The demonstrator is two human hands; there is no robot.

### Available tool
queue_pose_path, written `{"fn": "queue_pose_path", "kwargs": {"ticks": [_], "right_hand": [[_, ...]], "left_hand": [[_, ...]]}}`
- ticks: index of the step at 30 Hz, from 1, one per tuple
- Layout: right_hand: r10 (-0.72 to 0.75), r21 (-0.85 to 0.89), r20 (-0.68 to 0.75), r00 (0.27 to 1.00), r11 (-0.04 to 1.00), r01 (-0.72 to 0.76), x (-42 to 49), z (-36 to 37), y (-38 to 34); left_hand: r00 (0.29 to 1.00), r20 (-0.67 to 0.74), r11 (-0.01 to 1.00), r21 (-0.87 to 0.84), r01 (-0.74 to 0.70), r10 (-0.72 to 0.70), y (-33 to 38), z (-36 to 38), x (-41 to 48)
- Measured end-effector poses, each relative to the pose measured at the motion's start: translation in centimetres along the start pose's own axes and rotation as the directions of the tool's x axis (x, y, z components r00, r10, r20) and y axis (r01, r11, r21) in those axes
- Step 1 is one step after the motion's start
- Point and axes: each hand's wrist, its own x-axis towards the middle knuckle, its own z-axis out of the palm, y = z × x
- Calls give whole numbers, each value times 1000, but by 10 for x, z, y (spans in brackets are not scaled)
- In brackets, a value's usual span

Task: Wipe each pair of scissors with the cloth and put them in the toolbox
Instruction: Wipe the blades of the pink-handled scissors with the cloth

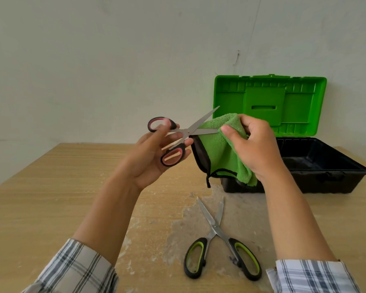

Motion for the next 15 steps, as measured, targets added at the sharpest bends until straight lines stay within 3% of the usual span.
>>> {"fn": "queue_pose_path", "kwargs": {"ticks": [5, 11, 15], "right_hand": [[-71, 52, -50, 996, 996, 74, 2, -2, 8], [-195, 128, -61, 979, 971, 202, 2, -3, 10], [-192, 93, -61, 979, 976, 198, 2, -5, 8]], "left_hand": [[964, 182, 952, -200, 232, -196, 2, -11, -1], [902, 339, 957, -22, 290, -266, 0, -11, -2], [868, 410, 956, 33, 292, -280, -3, -10, -1]]}}
